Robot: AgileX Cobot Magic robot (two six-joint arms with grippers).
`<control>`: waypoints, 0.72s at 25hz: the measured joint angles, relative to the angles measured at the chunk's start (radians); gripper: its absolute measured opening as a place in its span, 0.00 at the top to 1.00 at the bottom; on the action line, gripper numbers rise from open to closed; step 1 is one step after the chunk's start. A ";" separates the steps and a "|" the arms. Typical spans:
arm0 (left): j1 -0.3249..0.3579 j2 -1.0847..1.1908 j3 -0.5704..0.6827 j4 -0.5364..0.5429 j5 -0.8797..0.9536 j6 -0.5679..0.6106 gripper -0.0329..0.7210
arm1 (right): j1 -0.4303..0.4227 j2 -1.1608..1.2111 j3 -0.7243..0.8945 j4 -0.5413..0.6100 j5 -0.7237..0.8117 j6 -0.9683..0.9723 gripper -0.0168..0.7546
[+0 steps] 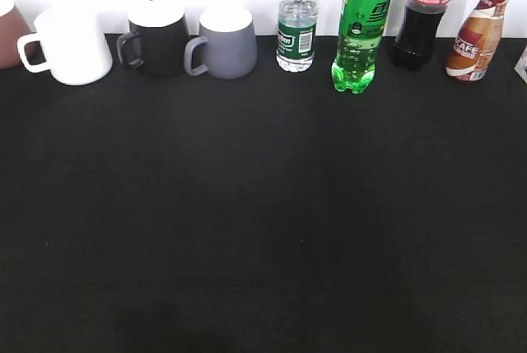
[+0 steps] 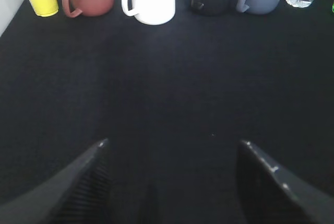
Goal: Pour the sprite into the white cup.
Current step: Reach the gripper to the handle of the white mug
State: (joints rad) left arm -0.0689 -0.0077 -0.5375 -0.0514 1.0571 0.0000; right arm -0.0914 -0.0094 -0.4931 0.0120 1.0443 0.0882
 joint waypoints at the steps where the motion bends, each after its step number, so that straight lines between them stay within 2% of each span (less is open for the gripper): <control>1: 0.000 0.000 0.000 0.000 0.000 0.000 0.21 | 0.000 0.000 0.000 0.000 0.000 0.000 0.41; 5: 0.000 0.000 -0.004 -0.004 0.003 0.000 0.21 | 0.000 0.000 0.000 0.000 0.000 0.000 0.41; 8: -0.008 0.000 -0.079 -0.048 -0.070 0.000 0.21 | 0.000 0.000 0.000 0.002 0.000 0.000 0.41; 10: -0.008 0.000 -0.079 -0.048 -0.125 0.000 0.21 | 0.000 0.000 0.000 0.003 0.000 0.000 0.41; 18: -0.009 0.000 -0.079 -0.048 -0.134 0.000 0.21 | 0.000 0.000 0.000 0.003 0.000 0.000 0.41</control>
State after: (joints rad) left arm -0.0776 -0.0077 -0.6168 -0.0999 0.9228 0.0000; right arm -0.0914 -0.0094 -0.4931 0.0151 1.0443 0.0882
